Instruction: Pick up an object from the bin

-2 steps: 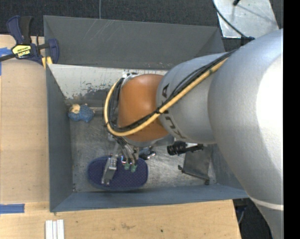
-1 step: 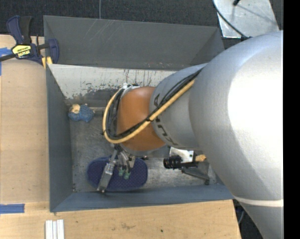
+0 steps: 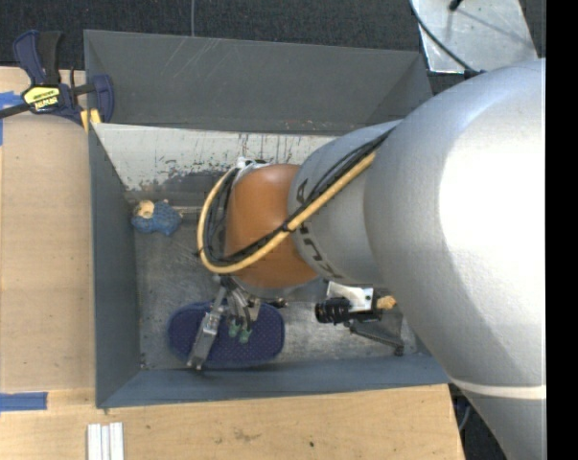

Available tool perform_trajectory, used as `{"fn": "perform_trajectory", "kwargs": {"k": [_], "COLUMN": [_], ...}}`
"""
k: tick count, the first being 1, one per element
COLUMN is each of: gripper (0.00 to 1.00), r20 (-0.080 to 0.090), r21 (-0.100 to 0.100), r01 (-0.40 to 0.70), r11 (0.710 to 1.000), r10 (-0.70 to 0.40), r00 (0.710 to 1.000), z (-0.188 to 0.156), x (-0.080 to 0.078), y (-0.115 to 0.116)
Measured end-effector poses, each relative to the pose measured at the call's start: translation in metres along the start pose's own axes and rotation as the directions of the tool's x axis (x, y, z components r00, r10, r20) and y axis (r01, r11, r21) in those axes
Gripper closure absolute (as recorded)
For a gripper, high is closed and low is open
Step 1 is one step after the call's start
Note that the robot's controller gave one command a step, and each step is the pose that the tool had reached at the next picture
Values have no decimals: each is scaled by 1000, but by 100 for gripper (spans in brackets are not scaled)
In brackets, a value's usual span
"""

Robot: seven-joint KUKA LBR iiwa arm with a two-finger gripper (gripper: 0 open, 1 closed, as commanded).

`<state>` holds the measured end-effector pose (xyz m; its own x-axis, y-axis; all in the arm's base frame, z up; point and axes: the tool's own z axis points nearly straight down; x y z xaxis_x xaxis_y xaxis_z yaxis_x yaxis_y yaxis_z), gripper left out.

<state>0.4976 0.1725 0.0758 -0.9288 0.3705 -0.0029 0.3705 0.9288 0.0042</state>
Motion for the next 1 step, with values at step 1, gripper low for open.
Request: {"fn": "perform_trajectory", "kwargs": {"k": [1], "gripper": [100], "r20": [5], "r21": [-6], "r01": [0], "r11": [1000], "r10": [0], "r00": [1000], "z": [-3], "x": [-2], "y": [2]}}
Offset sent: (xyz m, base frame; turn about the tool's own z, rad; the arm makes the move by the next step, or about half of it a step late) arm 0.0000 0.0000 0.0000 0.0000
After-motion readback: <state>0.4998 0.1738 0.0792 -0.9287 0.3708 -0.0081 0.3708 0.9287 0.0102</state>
